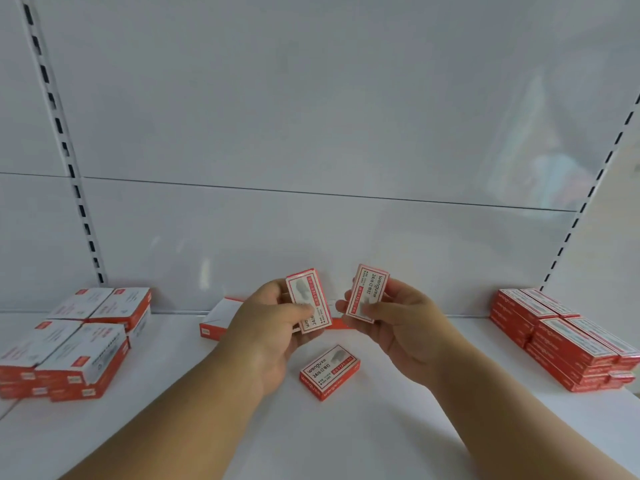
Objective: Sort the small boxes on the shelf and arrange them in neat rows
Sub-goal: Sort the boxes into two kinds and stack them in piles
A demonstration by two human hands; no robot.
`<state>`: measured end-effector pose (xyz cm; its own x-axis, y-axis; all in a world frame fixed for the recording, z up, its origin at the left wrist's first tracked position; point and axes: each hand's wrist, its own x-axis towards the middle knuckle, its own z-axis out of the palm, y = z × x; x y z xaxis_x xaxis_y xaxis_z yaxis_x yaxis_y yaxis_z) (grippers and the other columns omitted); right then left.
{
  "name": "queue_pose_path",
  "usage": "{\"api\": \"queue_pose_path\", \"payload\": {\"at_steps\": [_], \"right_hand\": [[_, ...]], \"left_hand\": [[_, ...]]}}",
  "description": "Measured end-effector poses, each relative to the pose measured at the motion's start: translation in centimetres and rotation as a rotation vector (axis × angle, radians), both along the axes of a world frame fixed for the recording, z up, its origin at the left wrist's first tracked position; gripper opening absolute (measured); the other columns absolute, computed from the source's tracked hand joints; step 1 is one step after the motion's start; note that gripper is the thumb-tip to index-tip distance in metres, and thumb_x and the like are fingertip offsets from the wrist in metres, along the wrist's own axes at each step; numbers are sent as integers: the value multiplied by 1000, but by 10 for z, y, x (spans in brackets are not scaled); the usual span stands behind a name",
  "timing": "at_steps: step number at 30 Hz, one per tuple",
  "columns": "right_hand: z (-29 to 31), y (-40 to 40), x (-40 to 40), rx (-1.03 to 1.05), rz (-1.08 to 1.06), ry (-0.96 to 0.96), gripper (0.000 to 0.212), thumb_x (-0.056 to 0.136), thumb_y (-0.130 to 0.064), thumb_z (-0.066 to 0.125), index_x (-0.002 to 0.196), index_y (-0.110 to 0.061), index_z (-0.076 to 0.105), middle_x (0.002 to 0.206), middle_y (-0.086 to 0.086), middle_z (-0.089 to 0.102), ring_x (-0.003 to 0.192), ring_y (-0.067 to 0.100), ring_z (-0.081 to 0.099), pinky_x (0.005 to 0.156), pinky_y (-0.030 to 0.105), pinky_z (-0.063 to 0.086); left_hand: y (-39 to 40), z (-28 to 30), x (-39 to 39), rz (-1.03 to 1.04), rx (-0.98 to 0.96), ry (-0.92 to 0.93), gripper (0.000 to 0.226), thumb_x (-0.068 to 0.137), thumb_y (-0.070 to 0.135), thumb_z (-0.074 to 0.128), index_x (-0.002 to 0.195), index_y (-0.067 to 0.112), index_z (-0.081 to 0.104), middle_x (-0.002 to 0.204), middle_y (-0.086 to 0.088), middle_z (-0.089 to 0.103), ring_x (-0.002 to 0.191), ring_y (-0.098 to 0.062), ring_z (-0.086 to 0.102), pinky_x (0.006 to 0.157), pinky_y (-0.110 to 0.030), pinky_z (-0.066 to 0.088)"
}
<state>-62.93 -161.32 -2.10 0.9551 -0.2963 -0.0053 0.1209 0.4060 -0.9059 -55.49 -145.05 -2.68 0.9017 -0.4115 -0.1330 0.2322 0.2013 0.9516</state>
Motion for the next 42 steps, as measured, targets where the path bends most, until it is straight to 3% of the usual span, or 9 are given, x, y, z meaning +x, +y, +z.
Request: {"api": "queue_pose_path", "payload": {"at_steps": [5,8,13,18,22,30,36,40,42], "right_hand": [[1,-3,0,-75,-94,-50,30,89,18,51,115,4,56,97,26,69,90,38,72,61,35,60],[7,-2,-3,-160,-166,-85,28,88,16,54,111,-1,58,95,21,71,89,34,72,68,37,60],[29,-11,-18,-205,-231,-73,25,90,3,60,107,-13,67,85,8,68,63,14,55,57,24,42],[56,-46,-44,-218,-329,-85,17,84,5,66,80,-10,58,65,6,53,55,13,42,49,21,34],[73,-94,-73,-226,-336,-92,8,88,-7,66,83,-12,67,76,5,67,67,16,60,57,24,45],[87,-227,-105,-728,-515,298,10,89,-10,62,89,-9,72,89,15,71,85,30,70,87,50,57],[72,-276,-96,-998,-334,560,19,89,-20,65,98,-4,71,85,9,74,79,23,74,81,45,60],[62,-288,-95,-1020,-298,505,21,85,-18,73,99,-5,63,83,10,73,76,25,75,57,28,55],[55,-289,-96,-962,-276,474,25,83,-16,76,98,-10,57,86,11,72,73,25,74,61,33,60]], "left_hand": [[-7,-2,-5,-25,94,-146,33,92,-6,58,104,23,68,94,-3,76,90,-21,74,87,-43,58],[-7,-1,-9,-27,174,-250,36,91,-1,62,102,33,69,94,6,76,90,-17,74,86,-42,59],[-13,11,-26,13,231,-317,38,86,11,72,105,43,64,102,9,74,93,-18,73,84,-44,58],[-44,40,-54,65,163,-360,37,89,10,70,112,35,55,96,5,74,75,-16,75,80,-42,60],[-87,58,-74,60,128,-384,25,89,3,66,93,27,58,89,-2,74,70,-27,74,78,-47,59],[-218,52,-107,-50,216,-382,15,87,8,66,81,21,71,90,-8,73,81,-26,71,75,-38,59],[-285,42,-112,-47,388,-393,20,89,7,60,82,23,71,87,1,75,74,-11,70,60,-23,52],[-295,34,-111,-18,513,-464,20,88,9,64,77,25,69,87,3,74,80,-12,69,67,-26,56],[-296,33,-113,-13,518,-458,20,87,7,65,77,24,70,83,2,74,78,-12,70,64,-27,57]]}}
